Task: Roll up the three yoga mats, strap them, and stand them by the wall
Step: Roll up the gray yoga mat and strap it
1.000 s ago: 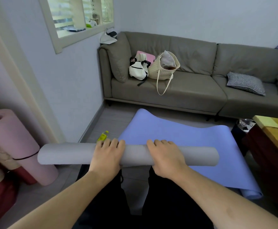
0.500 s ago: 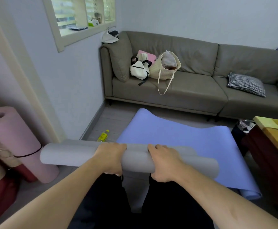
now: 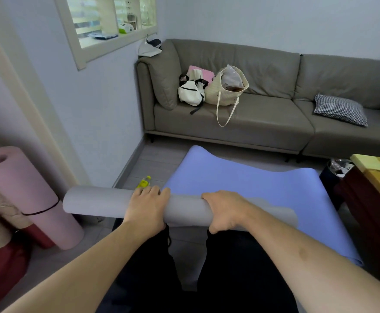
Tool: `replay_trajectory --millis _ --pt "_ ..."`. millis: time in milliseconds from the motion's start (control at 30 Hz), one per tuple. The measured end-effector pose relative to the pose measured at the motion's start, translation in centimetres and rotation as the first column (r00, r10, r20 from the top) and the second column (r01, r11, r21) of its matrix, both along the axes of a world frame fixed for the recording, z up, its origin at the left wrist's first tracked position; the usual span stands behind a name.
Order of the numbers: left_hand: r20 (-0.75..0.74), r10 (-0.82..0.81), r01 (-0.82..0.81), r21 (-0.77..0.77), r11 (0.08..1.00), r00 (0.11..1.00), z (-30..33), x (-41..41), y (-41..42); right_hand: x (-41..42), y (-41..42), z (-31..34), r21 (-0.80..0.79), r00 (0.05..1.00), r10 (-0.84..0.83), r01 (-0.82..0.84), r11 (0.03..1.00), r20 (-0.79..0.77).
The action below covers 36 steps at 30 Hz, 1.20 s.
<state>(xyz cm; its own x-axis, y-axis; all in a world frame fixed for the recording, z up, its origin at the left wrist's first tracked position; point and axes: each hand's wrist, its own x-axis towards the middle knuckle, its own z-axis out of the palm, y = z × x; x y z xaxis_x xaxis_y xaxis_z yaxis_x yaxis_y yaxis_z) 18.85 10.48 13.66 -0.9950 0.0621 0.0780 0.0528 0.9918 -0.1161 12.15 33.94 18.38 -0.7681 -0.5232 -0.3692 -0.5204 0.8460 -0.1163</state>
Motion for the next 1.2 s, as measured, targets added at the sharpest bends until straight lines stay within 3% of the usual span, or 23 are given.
replay_trajectory --millis 100,333,500,767,867,1033,1200 --pt "0.027 0.006 -0.006 -0.006 1.000 1.000 0.4 -0.2 -0.5 -0.2 -0.3 0.1 0.006 1.000 0.008 -0.008 1.000 0.007" --pt "-0.036 -0.030 0.028 -0.052 0.998 0.999 1.5 -0.5 -0.2 1.6 0.5 -0.5 0.009 0.961 0.038 -0.037 0.999 -0.272" --pt "-0.102 -0.054 0.047 -0.064 0.997 0.993 3.6 -0.3 0.0 1.4 1.0 2.4 -0.005 0.965 0.032 -0.034 0.999 -0.262" --pt "0.105 -0.011 0.004 0.062 0.998 0.994 3.9 0.6 0.4 1.1 0.4 3.5 0.074 0.999 0.019 -0.015 0.997 -0.048" --pt "0.155 -0.003 -0.008 0.072 0.997 0.988 3.3 0.6 0.5 1.7 0.6 2.2 0.058 0.993 0.049 -0.043 0.997 -0.108" --pt "0.275 0.014 -0.041 0.091 0.995 0.961 3.6 0.1 0.6 3.9 1.2 -1.0 0.055 0.905 0.118 -0.105 0.993 -0.409" --pt "0.238 0.022 -0.028 0.021 0.999 0.971 2.4 0.4 1.4 3.2 1.3 -1.9 0.022 0.945 0.065 -0.061 0.998 -0.321"
